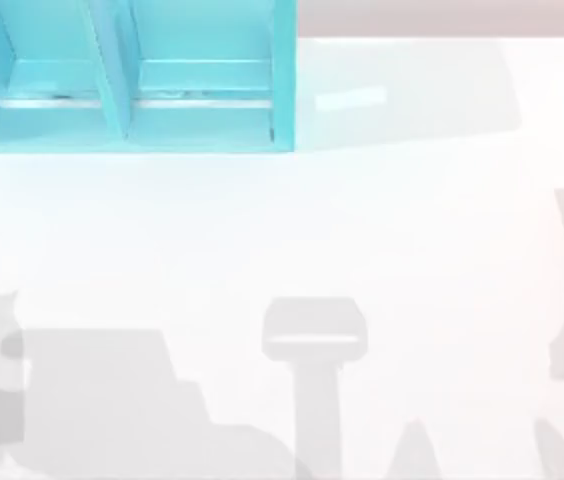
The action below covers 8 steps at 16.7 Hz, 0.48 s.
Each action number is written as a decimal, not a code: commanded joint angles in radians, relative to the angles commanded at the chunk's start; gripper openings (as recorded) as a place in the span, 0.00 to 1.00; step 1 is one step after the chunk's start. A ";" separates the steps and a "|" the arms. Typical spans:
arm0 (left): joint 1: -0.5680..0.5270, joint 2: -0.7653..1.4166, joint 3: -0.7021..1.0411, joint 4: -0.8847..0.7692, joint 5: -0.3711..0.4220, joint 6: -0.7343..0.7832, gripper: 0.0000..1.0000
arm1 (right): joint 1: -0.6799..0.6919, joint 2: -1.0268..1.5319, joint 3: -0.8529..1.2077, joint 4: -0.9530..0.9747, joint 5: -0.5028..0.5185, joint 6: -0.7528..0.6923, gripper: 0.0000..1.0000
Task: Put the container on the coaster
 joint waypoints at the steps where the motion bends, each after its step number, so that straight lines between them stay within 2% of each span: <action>1: 0.000 0.000 0.000 0.000 0.000 0.000 0.00 | 0.000 0.000 0.000 0.000 0.000 0.000 1.00; 4: -0.004 0.010 -0.019 0.019 -0.002 0.002 0.00 | 0.000 0.000 0.000 0.000 0.000 0.000 1.00; 8: -0.002 0.040 -0.108 0.157 -0.001 -0.001 0.00 | 0.000 0.000 0.000 0.000 0.000 0.000 1.00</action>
